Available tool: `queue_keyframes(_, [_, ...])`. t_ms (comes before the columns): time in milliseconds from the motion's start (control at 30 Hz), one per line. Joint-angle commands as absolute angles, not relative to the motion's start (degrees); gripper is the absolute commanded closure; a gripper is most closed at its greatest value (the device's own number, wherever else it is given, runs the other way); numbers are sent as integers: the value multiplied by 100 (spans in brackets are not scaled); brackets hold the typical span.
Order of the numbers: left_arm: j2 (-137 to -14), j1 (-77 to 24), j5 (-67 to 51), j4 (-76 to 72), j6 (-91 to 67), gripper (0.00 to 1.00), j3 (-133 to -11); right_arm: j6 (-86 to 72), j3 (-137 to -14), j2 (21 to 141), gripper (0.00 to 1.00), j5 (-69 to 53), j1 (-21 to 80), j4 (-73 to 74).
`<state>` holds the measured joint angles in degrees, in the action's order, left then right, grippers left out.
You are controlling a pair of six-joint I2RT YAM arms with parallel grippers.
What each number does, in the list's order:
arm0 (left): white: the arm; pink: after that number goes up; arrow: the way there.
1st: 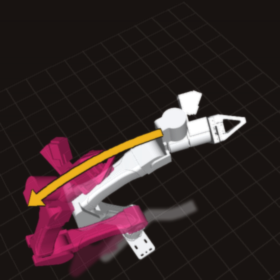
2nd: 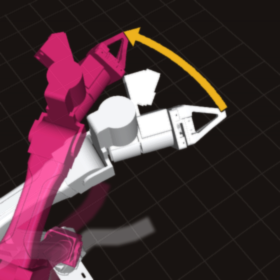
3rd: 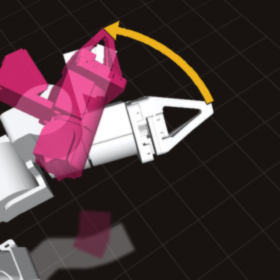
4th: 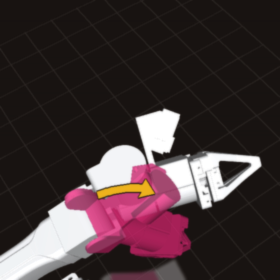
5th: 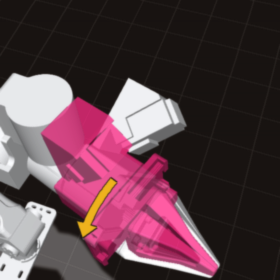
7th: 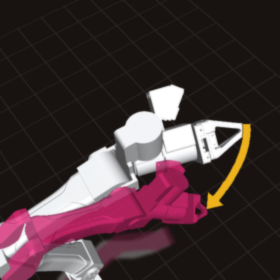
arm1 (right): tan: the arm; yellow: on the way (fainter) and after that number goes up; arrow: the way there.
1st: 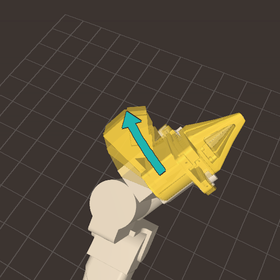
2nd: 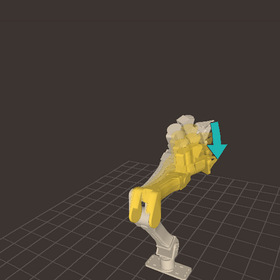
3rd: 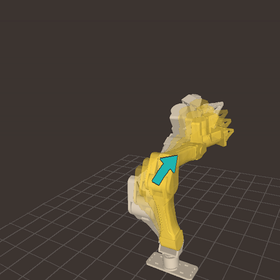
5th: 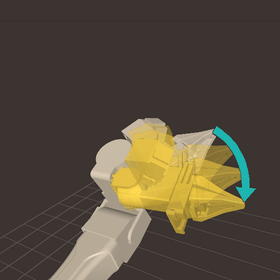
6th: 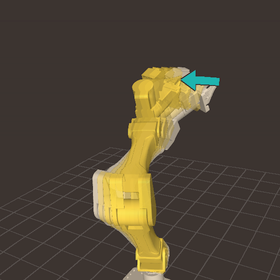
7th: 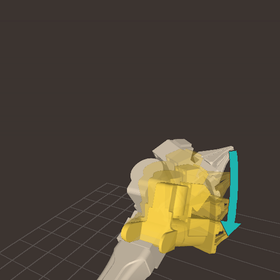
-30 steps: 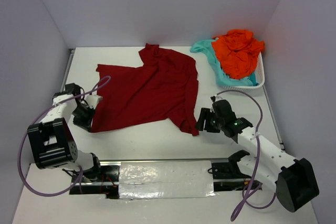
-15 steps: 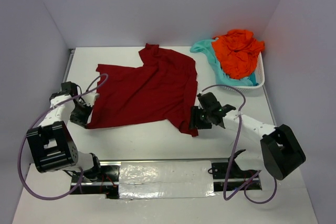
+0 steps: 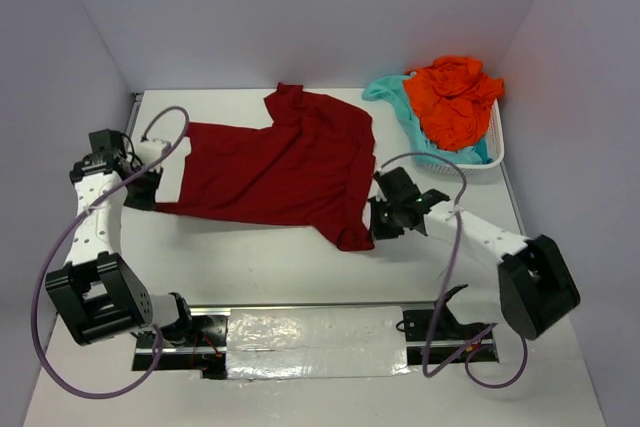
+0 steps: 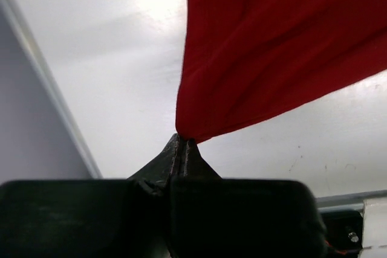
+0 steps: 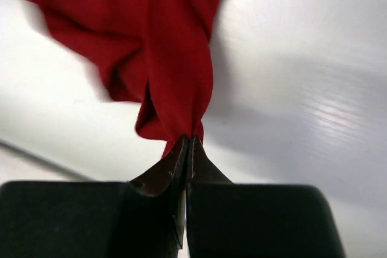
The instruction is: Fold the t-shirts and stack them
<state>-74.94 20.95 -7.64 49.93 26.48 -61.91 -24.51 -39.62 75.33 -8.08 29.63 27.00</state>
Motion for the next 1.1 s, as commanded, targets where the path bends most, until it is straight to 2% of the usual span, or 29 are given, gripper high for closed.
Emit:
queue_keyframes(0, [-6961, 2232, -1168, 5184, 2557, 100, -7213, -2084, -5198, 6392, 100, -467, 2944, 3398])
queue_keyframes(167, [-6777, 2232, -1432, 5528, 2391, 100, -9162, -1733, -7280, 5187, 100, 209, 2944, 4392])
queue_keyframes(233, [-6750, 2241, -1598, 5668, 2268, 100, -9674, -1626, -7776, 4880, 100, 525, 2944, 4552])
queue_keyframes(333, [-6811, 2232, -1653, 5966, 2040, 100, -11217, -1486, -8576, 4528, 100, 729, 2944, 4728])
queue_keyframes(533, [-7303, 2232, -1047, 6302, 1863, 100, -14005, -1398, -9711, 3903, 100, 773, 2944, 4413])
queue_keyframes(733, [-7373, 2232, -755, 5730, 1820, 100, -14089, -1055, -10739, 4350, 100, 703, 2936, 4298])
queue_keyframes(967, [-7918, 2232, -1300, 5502, 1512, 100, -12903, -519, -10214, 5456, 100, 1141, 2918, 3807])
queue_keyframes(1067, [-8287, 2232, -1459, 5406, 1442, 100, -12455, -518, -10099, 6203, 100, 767, 2612, 3403])
